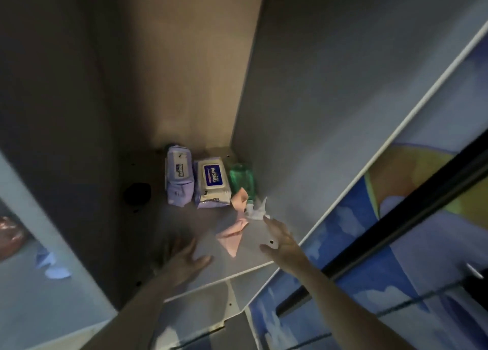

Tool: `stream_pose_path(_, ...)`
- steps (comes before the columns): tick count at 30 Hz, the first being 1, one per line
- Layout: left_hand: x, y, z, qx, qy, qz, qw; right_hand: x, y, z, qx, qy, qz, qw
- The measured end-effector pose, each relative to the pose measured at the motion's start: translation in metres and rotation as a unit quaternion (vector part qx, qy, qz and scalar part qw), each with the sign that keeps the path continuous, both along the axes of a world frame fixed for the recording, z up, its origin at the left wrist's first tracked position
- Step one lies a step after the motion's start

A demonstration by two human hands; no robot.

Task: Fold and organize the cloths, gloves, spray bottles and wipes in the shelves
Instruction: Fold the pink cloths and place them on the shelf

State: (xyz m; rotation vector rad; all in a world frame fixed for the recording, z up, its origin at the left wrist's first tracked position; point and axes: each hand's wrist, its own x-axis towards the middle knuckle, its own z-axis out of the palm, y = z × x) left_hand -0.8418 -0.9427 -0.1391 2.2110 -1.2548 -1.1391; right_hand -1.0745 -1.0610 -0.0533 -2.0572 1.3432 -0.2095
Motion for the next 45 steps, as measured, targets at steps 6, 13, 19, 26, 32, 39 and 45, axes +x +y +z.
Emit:
stream_pose_path(6,-0.006,-0.007,-0.008,0.039,-0.216,-0.018,0.976,0.021,-0.05,-0.016,-0.05,0.14,0.118,0.982)
stream_pose_path(13,-0.003,-0.014,-0.016,0.094,-0.257,-0.055,0.96,0.054,-0.079,-0.035,-0.122,0.163,0.082,0.976)
stream_pose_path(19,-0.004,-0.013,-0.015,0.096,-0.246,-0.051,0.963,0.066,-0.091,-0.05,-0.255,0.268,0.14,0.919)
stream_pose_path(26,-0.006,-0.012,-0.009,0.095,-0.243,-0.047,0.964,0.056,-0.101,-0.017,-0.424,0.068,0.151,0.89)
stream_pose_path(32,-0.007,-0.012,-0.007,0.093,-0.239,-0.044,0.965,0.078,-0.111,0.049,-0.219,-0.14,-0.045,0.965)
stream_pose_path(39,-0.007,-0.012,-0.005,0.093,-0.243,-0.047,0.964,0.09,-0.138,0.055,-0.067,-0.15,-0.143,0.976)
stream_pose_path(45,-0.006,-0.012,-0.008,0.097,-0.247,-0.041,0.963,0.082,-0.142,0.054,-0.095,-0.1,-0.085,0.987)
